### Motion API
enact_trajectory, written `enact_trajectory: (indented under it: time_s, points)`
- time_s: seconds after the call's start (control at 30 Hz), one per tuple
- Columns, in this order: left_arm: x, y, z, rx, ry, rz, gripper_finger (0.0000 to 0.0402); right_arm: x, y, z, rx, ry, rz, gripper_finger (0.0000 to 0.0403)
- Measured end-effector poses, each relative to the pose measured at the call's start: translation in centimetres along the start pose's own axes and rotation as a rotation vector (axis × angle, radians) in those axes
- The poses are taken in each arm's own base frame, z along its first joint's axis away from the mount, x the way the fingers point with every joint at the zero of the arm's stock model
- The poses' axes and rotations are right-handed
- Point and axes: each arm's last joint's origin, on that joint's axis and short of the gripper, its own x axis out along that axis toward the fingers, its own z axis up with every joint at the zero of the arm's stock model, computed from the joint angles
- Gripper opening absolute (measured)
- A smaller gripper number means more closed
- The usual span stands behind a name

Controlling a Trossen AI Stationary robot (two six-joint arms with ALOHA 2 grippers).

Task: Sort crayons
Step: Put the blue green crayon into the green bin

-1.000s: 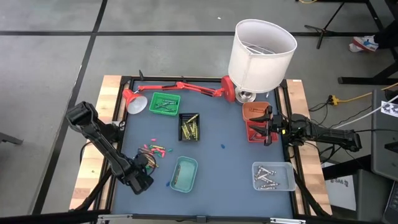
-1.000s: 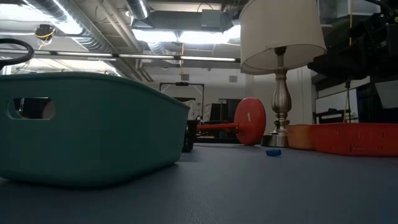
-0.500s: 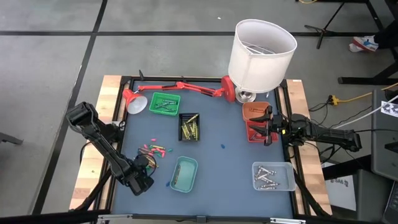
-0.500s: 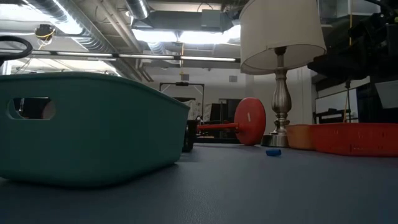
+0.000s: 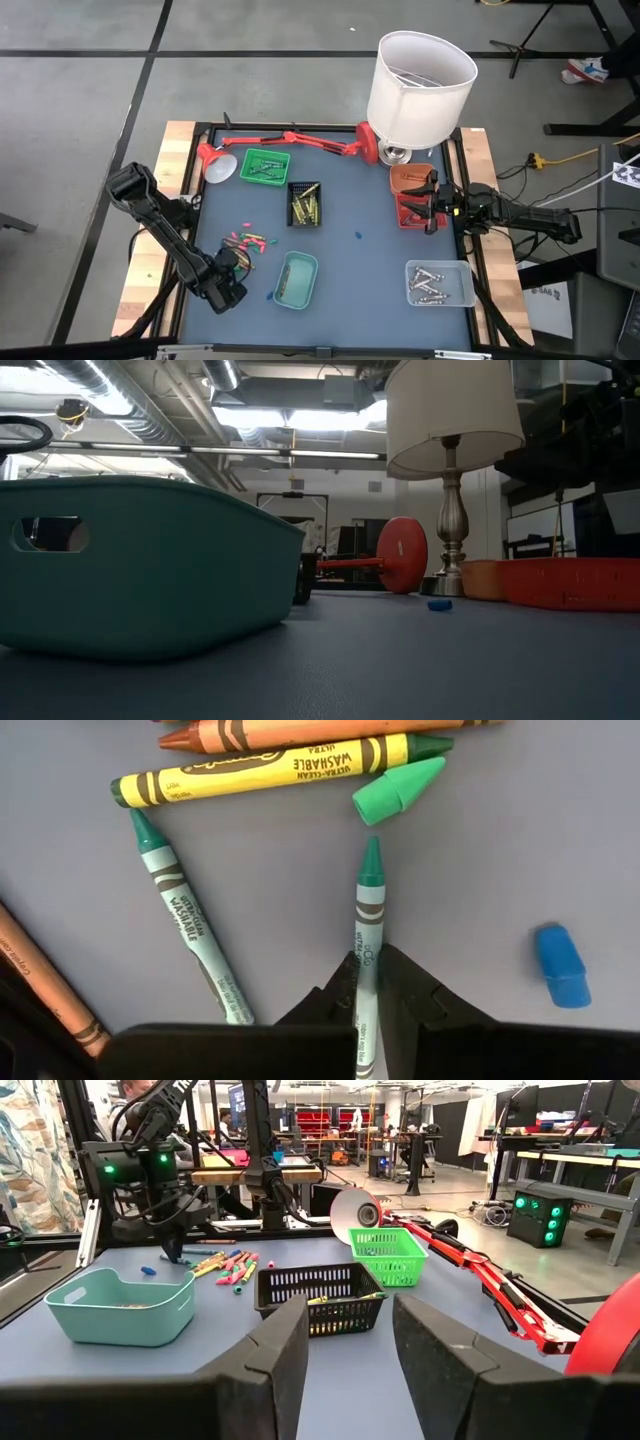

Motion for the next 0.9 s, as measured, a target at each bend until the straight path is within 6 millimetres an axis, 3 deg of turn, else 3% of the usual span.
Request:
enact_trajectory:
  time_s: [0.23,0.47,0.7,0.9]
  points:
    - [-1.8,0.4,0.4,-0.009,-0.014,-0.081,0.0006,0.0,0.0,0.0,0.0,0.0,0.0,0.0147]
    - [-4.9,1.2,1.8,0.032,-0.005,-0.219,0.0006,0.0,0.0,0.0,0.0,0.0,0.0,0.0147]
    - [-8.1,2.5,6.0,0.069,-0.307,-0.348,0.0007,0.0,0.0,0.0,0.0,0.0,0.0,0.0147]
    - [-10.1,4.2,10.6,0.151,-0.628,-0.272,0.0007,0.0,0.0,0.0,0.0,0.0,0.0,0.0147]
